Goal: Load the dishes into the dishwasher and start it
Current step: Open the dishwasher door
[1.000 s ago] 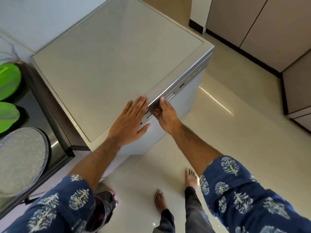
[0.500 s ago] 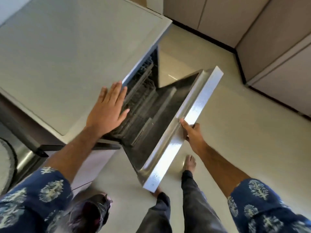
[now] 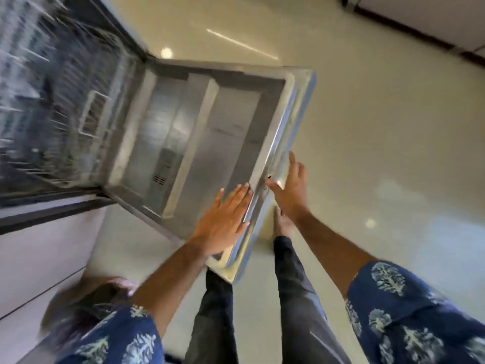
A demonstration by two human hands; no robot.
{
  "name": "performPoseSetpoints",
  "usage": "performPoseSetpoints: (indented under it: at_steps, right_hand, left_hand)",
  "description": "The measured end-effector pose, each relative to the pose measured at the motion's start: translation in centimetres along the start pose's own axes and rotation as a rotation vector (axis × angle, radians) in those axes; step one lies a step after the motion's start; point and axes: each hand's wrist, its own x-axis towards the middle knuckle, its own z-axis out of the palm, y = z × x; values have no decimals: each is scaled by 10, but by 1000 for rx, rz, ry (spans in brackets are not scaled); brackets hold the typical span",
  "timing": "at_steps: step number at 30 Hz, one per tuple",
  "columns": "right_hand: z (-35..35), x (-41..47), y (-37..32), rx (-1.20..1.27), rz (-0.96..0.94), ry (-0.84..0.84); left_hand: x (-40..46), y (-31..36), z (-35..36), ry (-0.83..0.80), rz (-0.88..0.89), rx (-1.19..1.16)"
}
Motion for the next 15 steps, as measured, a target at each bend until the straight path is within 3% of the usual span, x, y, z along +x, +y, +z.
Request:
performPoseSetpoints:
  at_steps: [2,6,15]
  right_hand:
    - [6,17,36,-298,-169,-28]
    - [21,52,99,-611,-316,-139]
    - [56,127,172,-871,-277,-483]
  left_hand:
    - [27,19,39,-34,-56,-2]
    - [69,39,85,-115,-99,-3]
    - [157,30,156,-320,-130,126]
